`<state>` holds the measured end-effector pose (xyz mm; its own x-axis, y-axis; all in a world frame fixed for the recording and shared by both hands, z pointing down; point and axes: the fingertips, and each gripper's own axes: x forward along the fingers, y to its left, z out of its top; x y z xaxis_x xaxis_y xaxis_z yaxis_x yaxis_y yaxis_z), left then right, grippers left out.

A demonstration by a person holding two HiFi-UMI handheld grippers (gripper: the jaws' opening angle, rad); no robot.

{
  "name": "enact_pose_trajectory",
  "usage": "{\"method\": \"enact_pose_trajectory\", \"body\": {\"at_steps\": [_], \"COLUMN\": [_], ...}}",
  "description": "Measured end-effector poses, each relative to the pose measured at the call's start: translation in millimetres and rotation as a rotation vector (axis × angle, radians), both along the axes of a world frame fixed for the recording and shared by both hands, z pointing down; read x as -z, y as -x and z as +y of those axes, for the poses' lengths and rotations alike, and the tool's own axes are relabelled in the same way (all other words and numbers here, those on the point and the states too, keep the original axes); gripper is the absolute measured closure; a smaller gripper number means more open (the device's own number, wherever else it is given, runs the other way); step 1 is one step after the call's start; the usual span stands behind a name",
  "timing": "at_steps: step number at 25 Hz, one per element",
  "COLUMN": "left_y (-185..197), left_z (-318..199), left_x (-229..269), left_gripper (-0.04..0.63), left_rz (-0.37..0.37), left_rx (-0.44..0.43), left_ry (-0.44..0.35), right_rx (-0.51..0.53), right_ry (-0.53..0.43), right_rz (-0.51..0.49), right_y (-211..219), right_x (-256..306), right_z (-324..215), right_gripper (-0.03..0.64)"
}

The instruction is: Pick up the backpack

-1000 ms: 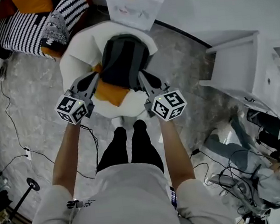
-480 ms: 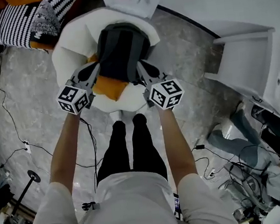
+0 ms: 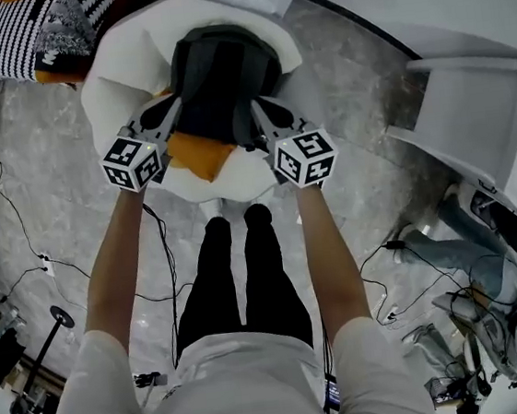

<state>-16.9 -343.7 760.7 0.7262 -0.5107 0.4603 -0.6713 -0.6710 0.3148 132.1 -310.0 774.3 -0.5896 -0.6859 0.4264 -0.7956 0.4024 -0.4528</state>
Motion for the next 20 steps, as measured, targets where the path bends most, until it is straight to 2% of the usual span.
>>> {"method": "enact_pose_trajectory", "body": {"at_steps": [10,20], "left_y": [0,10], "left_z": [-17,-27], "left_x": [-71,-136], "left_gripper": [0.591,0.488], "left_rz": [-0.061,-0.140], "left_rx": [-0.015,-0.032], "left_ry": [0.023,0.073], "right_rx": [0.002,-0.023], "right_ry": [0.043,0.097], "right_rz": [0.059,0.118], "right_y": [-11,-18], "right_x": [-77,-137], "right_z": [-14,-13], "right_gripper": [0.609,0.602]}}
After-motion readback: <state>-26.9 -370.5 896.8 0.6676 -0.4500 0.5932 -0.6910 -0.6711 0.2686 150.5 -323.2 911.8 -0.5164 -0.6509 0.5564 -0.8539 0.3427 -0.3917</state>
